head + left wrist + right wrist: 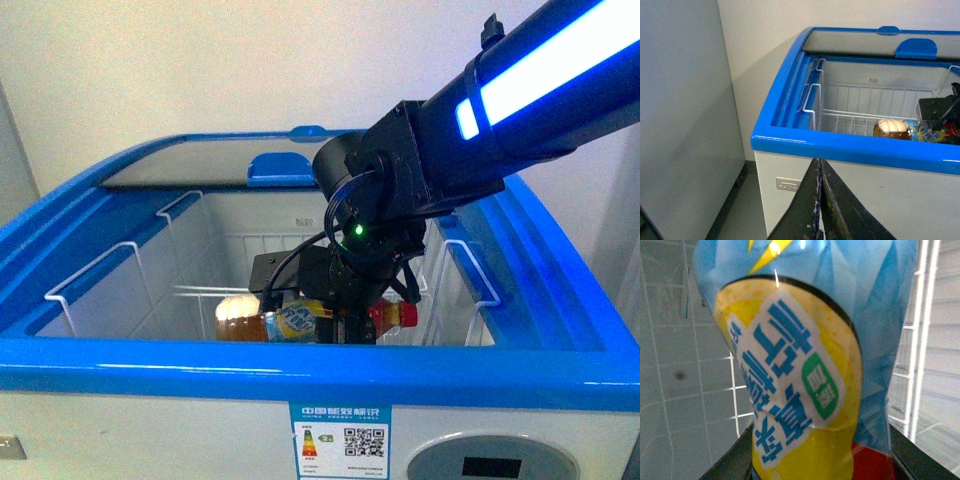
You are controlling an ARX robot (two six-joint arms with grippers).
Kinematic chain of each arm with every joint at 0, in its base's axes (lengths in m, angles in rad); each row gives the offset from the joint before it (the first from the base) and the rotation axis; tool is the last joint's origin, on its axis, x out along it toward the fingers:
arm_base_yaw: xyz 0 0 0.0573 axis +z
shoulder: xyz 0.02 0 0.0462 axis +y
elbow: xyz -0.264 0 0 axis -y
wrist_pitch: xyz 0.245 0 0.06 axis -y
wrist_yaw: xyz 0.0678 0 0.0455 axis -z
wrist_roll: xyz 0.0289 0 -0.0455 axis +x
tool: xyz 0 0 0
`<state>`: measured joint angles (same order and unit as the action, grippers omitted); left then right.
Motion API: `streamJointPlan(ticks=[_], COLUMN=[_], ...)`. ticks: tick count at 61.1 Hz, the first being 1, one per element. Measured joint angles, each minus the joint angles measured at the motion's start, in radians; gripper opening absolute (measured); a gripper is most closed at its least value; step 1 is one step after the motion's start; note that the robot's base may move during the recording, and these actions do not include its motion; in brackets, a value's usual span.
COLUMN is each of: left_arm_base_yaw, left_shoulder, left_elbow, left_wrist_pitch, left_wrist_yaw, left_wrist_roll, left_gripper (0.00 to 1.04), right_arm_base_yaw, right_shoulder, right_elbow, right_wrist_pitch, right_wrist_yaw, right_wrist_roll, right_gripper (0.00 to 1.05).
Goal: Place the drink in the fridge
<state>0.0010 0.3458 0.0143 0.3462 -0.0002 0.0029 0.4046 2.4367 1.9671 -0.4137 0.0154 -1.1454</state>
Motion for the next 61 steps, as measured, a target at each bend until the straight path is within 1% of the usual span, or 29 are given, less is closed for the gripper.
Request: streamJointPlan(ticks=[6, 8, 10, 14, 15, 20, 21, 22, 28, 29, 30, 33, 34, 41, 45, 48, 49, 52, 56, 57, 59, 60, 61], left_arm_base_yaw=[0.0, 0.0, 0.0, 0.0, 0.0, 0.0, 0.0, 0.0, 0.0, 0.0, 0.0, 0.0, 0.0, 0.0, 0.0, 0.0, 0.0, 0.0, 0.0, 0.0, 0.0, 0.0, 0.0], left_shoulder=[-0.047, -0.061, -0.068, -0.093, -0.103, -0.13, -0.137, -0.142, -0.162, -0.169, -0.185, -0.282, -0.303, -0.336, -0.339, -0.34, -0.34, -0.34, -0.34, -0.34, -0.34, -0.34, -0.34], left_elbow=[0.0, 0.0, 0.0, 0.0, 0.0, 0.0, 0.0, 0.0, 0.0, 0.0, 0.0, 0.0, 0.0, 0.0, 0.0, 0.0, 0.0, 0.0, 0.0, 0.0, 0.0, 0.0, 0.0], left_wrist_pitch=[-0.046, -0.058, -0.067, -0.093, -0.102, -0.129, -0.136, -0.141, -0.162, -0.169, -0.186, -0.315, -0.33, -0.343, -0.343, -0.344, -0.344, -0.344, -0.344, -0.344, -0.344, -0.345, -0.344], left_wrist_yaw=[0.0, 0.0, 0.0, 0.0, 0.0, 0.0, 0.0, 0.0, 0.0, 0.0, 0.0, 0.0, 0.0, 0.0, 0.0, 0.0, 0.0, 0.0, 0.0, 0.0, 0.0, 0.0, 0.0], left_wrist_roll=[0.0, 0.0, 0.0, 0.0, 0.0, 0.0, 0.0, 0.0, 0.0, 0.0, 0.0, 0.0, 0.0, 0.0, 0.0, 0.0, 0.0, 0.0, 0.0, 0.0, 0.0, 0.0, 0.0], left_gripper=[0.03, 0.03, 0.03, 0.03, 0.03, 0.03, 0.03, 0.03, 0.03, 0.03, 0.03, 0.03, 0.03, 0.03, 0.03, 0.03, 0.03, 0.03, 0.03, 0.03, 0.03, 0.03, 0.03], right_arm_base_yaw=[0.01, 0.013, 0.015, 0.016, 0.016, 0.015, 0.014, 0.013, 0.004, -0.001, -0.005, -0.022, -0.028, -0.083, -0.12, -0.155, -0.17, -0.225, -0.277, -0.294, -0.313, -0.33, -0.338], right_shoulder=[0.01, 0.011, 0.011, 0.011, 0.008, -0.02, -0.034, -0.046, -0.112, -0.14, -0.161, -0.245, -0.27, -0.432, -0.506, -0.571, -0.599, -0.707, -0.819, -0.861, -0.906, -0.949, -0.973], right_elbow=[-0.058, -0.067, -0.071, -0.076, -0.076, -0.076, -0.076, -0.076, -0.077, -0.08, -0.085, -0.113, -0.121, -0.193, -0.237, -0.283, -0.306, -0.407, -0.521, -0.565, -0.611, -0.656, -0.68], right_wrist_pitch=[0.05, 0.051, 0.051, 0.06, 0.061, 0.061, 0.056, 0.05, 0.032, 0.022, 0.017, -0.001, -0.008, 0.053, 0.122, 0.19, 0.218, 0.297, 0.316, 0.319, 0.317, 0.311, 0.306], right_wrist_yaw=[0.013, 0.01, 0.003, -0.015, -0.027, -0.057, -0.066, -0.076, -0.116, -0.137, -0.15, -0.194, -0.211, -0.237, -0.198, -0.141, -0.114, -0.021, 0.034, 0.049, 0.05, 0.046, 0.044], right_wrist_roll=[0.002, 0.005, 0.005, 0.009, 0.016, 0.032, 0.037, 0.046, 0.079, 0.098, 0.105, 0.142, 0.155, 0.246, 0.313, 0.387, 0.412, 0.551, 0.664, 0.713, 0.743, 0.792, 0.811], right_gripper=[0.43, 0.51, 0.55, 0.69, 0.75, 0.91, 0.96, 0.98, 0.97, 0.97, 0.97, 0.97, 0.97, 0.97, 0.97, 0.97, 0.97, 0.97, 0.97, 0.97, 0.97, 0.97, 0.97])
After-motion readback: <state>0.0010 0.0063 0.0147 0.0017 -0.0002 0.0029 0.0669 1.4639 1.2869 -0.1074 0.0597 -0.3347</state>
